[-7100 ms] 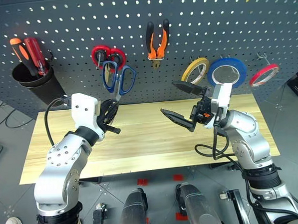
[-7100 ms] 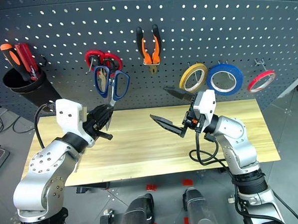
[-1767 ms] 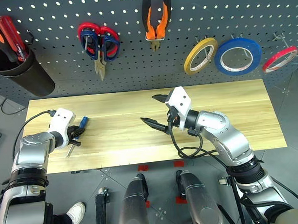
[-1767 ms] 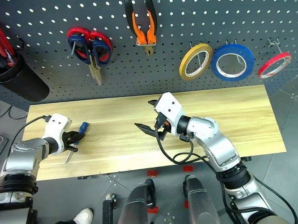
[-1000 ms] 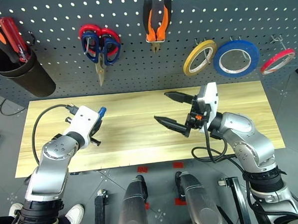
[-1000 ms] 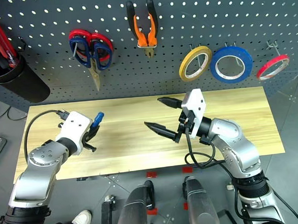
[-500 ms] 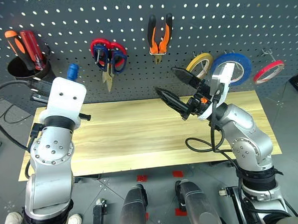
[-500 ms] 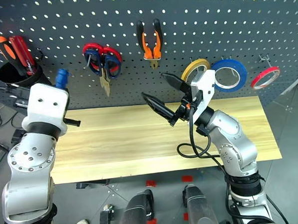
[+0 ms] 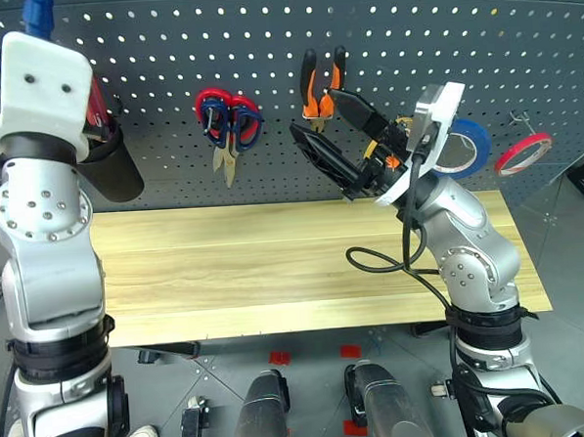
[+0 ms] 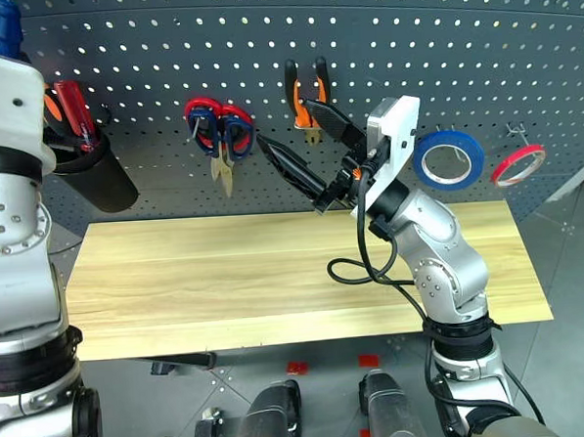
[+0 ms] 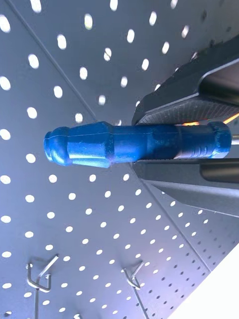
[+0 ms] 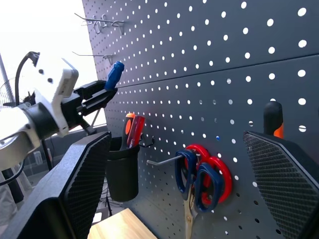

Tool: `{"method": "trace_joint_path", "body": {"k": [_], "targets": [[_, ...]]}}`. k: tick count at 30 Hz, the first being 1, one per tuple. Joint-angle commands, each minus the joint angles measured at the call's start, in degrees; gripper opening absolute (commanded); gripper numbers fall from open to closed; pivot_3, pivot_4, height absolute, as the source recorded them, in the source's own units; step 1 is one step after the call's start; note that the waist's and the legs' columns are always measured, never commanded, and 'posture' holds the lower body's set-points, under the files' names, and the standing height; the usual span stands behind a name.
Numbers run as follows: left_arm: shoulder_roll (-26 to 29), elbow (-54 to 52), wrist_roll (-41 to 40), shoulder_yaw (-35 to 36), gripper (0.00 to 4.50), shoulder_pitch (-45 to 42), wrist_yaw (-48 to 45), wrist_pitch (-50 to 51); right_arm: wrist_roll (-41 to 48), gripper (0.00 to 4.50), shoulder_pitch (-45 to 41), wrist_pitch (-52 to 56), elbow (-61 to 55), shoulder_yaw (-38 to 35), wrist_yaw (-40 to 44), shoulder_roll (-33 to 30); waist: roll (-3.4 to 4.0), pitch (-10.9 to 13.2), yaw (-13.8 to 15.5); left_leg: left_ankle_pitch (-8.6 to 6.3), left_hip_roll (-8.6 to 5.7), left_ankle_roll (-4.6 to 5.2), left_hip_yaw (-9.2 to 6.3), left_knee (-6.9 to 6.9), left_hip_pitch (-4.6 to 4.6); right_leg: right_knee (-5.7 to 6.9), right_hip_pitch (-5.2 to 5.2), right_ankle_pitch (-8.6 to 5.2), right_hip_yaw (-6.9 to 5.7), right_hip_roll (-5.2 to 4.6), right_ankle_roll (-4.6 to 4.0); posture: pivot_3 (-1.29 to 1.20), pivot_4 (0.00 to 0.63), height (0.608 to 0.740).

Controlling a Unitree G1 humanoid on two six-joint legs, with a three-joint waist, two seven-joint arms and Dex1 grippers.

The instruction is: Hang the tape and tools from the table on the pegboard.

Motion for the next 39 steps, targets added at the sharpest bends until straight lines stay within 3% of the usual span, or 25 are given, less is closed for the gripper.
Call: {"method": "trace_joint_path", "body": {"k": [1,9,21,34,39], "targets": [[-0.83,3.09,0.45,-0.2,0.59,-3.03,2.32,-5.12,-0.02,4.5,-0.52,-2.11,-0.88,-0.64,-0.16,0.11,0.0,-0.01,0.02,0.0,0.0,0.0,0.01,0.01,0.0,0.01,0.0,0.0,0.0,0.0,0.0,-0.1,0.203,0.74],[-3.27,8.54,-0.21,-0.37,0.59,-5.11,2.97,-7.58,-0.88,4.5,0.48,-1.8,-1.32,-0.33,-0.43,-0.79,0.0,-0.02,-0.36,0.0,0.04,0.0,0.05,0.02,0.0,0.07,-0.03,0.0,0.01,0.0,0.0,-0.11,0.213,0.74],[-9.97,2.95,-2.79,3.97,0.59,0.46,3.9,1.34,-1.53,4.5,2.27,-1.42,-2.35,0.31,-0.9,-2.38,0.0,-0.04,-0.65,0.0,0.05,0.0,0.04,0.06,-0.01,0.17,-0.03,0.0,0.01,0.0,-0.01,-0.11,0.221,0.74],[-12.13,0.65,-6.66,8.16,4.49,1.27,4.42,7.42,-2.29,4.5,3.21,-2.43,-1.22,0.6,0.06,-3.04,-0.02,-0.06,-0.47,0.0,0.03,0.0,0.04,0.1,0.0,0.23,-0.02,0.0,0.02,-0.01,-0.01,-0.1,0.223,0.74],[-15.65,-2.89,-11.75,10.44,4.49,1.58,3.43,10.66,-2.93,4.5,3.97,-2.89,-1.02,-0.16,0.26,-3.67,-0.03,-0.08,-0.32,0.0,0.01,0.0,0.04,0.13,0.01,0.41,-0.02,0.0,0.01,-0.02,-0.01,-0.1,0.223,0.74]]}}
